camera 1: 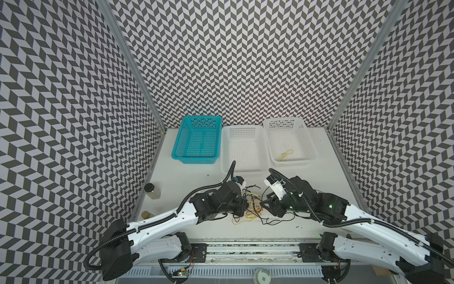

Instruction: Untangle the cables

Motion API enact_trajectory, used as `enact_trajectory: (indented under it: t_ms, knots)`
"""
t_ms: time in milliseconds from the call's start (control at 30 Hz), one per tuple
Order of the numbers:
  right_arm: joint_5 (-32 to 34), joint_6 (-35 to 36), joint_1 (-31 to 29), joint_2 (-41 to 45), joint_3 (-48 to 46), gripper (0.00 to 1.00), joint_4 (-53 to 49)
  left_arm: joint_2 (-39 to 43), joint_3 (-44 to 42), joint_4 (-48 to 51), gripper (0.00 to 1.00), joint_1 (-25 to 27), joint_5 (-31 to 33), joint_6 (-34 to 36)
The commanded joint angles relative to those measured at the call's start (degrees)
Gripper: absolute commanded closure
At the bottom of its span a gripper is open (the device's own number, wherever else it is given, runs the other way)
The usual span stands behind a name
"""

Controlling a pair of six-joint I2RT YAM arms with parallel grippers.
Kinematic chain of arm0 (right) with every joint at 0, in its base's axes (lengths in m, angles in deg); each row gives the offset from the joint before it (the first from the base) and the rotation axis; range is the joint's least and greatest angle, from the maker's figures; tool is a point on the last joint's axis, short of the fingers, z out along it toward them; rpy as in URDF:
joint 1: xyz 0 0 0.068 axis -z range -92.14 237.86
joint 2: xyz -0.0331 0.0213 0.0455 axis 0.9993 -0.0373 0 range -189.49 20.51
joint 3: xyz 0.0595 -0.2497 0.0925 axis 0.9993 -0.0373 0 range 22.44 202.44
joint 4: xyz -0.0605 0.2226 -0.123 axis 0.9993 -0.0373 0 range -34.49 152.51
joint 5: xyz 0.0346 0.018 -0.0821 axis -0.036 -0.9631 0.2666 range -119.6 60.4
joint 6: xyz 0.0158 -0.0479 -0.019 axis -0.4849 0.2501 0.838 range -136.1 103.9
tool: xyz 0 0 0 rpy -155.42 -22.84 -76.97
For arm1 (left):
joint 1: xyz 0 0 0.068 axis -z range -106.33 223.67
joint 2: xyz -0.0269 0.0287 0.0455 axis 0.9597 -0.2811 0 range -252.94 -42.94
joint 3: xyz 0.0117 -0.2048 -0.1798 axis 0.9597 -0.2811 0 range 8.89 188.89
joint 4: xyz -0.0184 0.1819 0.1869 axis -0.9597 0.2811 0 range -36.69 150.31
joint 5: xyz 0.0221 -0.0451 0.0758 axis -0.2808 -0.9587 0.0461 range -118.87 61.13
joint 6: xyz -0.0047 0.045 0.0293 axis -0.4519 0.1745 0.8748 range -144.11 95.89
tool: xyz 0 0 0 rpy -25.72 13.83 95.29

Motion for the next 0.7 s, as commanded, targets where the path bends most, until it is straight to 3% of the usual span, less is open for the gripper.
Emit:
enact_trajectory:
  t_ms: [0, 167, 367, 567, 667]
  knots:
    - [-2.57, 2.2, -0.05, -1.88, -1.64, 0.48, 9.02, 0.6, 0.32, -2.15, 0.98, 0.26, -1.79, 0.93]
    - [-5.18, 1.84, -0.01, -5.13, -2.08, 0.54, 11.28, 1.38, 0.54, -1.74, 0.96, 0.26, -1.4, 1.51]
    - [-4.54, 2.45, 0.02, -8.55, -0.79, 0.77, 9.32, 2.75, -0.08, -3.28, 0.92, 0.26, -2.38, 1.96]
    - [-0.63, 2.08, -0.01, -4.77, -2.88, 0.98, 12.91, 2.54, 0.05, -3.06, 0.89, 0.17, -1.73, 3.23]
    - [0.6, 2.46, 0.0, -3.55, -2.38, 1.0, 12.23, 2.12, -0.23, -3.61, 0.88, 0.17, -2.35, 2.89]
